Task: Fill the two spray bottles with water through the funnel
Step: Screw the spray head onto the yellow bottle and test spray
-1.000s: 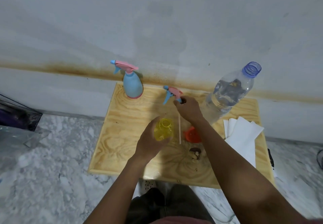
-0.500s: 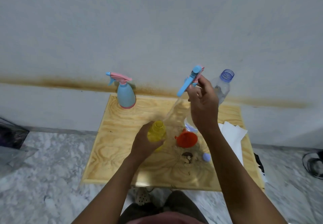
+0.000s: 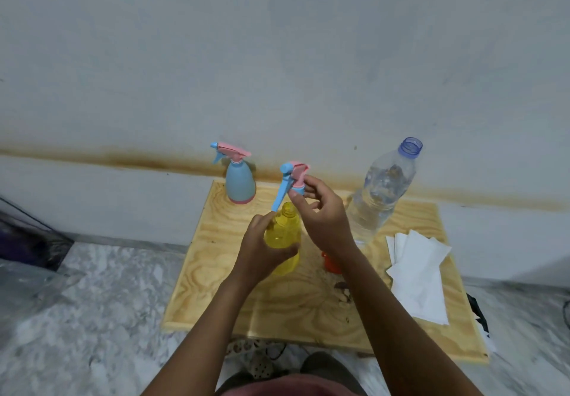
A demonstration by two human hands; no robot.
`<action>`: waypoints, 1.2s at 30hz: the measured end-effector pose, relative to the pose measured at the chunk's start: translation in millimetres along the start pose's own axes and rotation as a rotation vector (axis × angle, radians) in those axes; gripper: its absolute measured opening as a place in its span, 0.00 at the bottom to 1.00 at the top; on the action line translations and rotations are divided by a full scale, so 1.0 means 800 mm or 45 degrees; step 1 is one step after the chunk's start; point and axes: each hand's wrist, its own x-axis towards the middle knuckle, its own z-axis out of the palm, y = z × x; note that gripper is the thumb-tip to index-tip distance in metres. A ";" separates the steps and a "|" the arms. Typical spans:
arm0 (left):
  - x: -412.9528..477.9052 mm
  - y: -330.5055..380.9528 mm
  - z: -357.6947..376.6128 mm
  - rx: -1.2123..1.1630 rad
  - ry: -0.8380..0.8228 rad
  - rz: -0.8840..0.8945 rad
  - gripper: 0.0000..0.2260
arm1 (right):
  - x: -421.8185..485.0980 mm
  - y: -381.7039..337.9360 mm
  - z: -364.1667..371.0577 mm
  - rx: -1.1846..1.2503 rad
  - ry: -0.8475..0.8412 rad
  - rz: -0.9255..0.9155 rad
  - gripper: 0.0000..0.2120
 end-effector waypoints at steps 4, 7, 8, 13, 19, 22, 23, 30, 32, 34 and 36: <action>0.002 0.004 -0.007 -0.027 0.026 -0.022 0.30 | -0.004 0.005 0.009 -0.056 -0.072 0.012 0.15; 0.000 0.011 -0.012 -0.056 0.056 -0.026 0.31 | -0.008 0.004 0.013 -0.075 -0.111 0.009 0.14; 0.000 0.013 -0.014 -0.063 0.063 -0.026 0.30 | -0.009 0.003 0.014 -0.074 -0.109 0.011 0.14; 0.000 0.018 -0.018 -0.126 0.065 -0.065 0.26 | -0.013 0.005 0.017 -0.067 -0.090 0.013 0.16; -0.001 0.034 -0.024 -0.146 0.043 0.012 0.26 | -0.012 0.004 0.015 0.018 -0.068 0.028 0.16; -0.002 0.038 -0.025 -0.159 0.044 0.023 0.26 | -0.007 -0.001 0.011 0.140 -0.116 0.065 0.10; -0.002 0.038 -0.025 -0.179 0.050 0.012 0.27 | -0.006 -0.005 0.010 0.203 -0.134 0.078 0.07; 0.001 0.051 -0.031 -0.243 0.038 0.040 0.27 | -0.010 -0.018 0.017 0.194 -0.119 0.055 0.14; 0.000 0.055 -0.032 -0.293 0.042 0.024 0.26 | -0.011 -0.018 0.018 0.206 -0.121 0.061 0.12; -0.002 0.061 -0.035 -0.389 0.057 0.006 0.24 | -0.010 -0.018 0.017 0.277 -0.127 0.078 0.11; -0.002 0.066 -0.039 -0.469 0.071 -0.009 0.24 | -0.010 -0.018 0.018 0.306 -0.119 0.084 0.11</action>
